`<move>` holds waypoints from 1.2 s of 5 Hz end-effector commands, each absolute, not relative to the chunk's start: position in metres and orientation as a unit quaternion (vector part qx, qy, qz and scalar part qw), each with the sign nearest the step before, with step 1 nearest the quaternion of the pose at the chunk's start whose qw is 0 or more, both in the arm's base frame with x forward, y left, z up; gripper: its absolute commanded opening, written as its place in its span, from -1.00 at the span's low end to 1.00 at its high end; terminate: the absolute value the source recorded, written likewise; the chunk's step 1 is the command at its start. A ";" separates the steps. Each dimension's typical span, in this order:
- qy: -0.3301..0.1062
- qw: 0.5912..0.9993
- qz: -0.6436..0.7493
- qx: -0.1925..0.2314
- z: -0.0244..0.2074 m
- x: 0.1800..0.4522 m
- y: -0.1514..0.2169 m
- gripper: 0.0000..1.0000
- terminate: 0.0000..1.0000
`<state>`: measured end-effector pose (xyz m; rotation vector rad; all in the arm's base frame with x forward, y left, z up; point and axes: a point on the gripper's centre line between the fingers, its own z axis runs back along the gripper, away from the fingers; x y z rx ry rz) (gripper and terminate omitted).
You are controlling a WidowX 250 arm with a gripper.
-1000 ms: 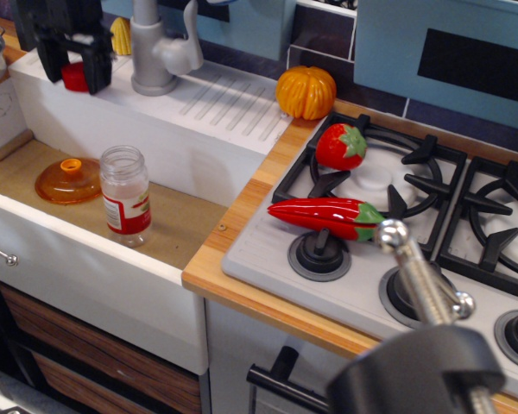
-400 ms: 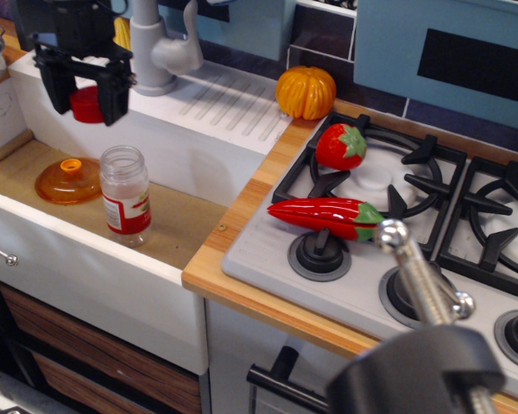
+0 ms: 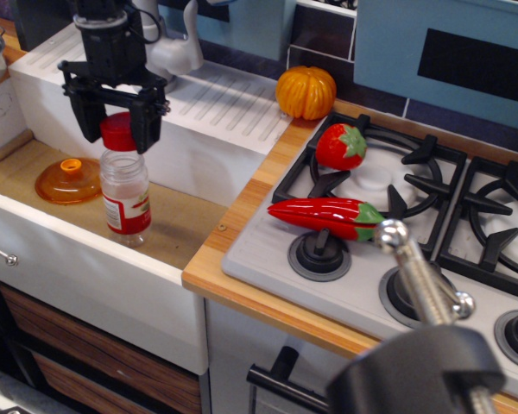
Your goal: Put cap on container
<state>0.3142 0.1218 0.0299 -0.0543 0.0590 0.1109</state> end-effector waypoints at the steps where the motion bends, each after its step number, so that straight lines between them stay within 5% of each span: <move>1: -0.014 0.998 0.056 -0.006 0.043 0.325 0.124 -1.00 -1.00; 5: -0.020 0.999 0.034 0.025 0.022 0.317 0.138 -1.00 -1.00; 6: -0.022 0.999 0.031 0.030 0.017 0.316 0.143 -1.00 1.00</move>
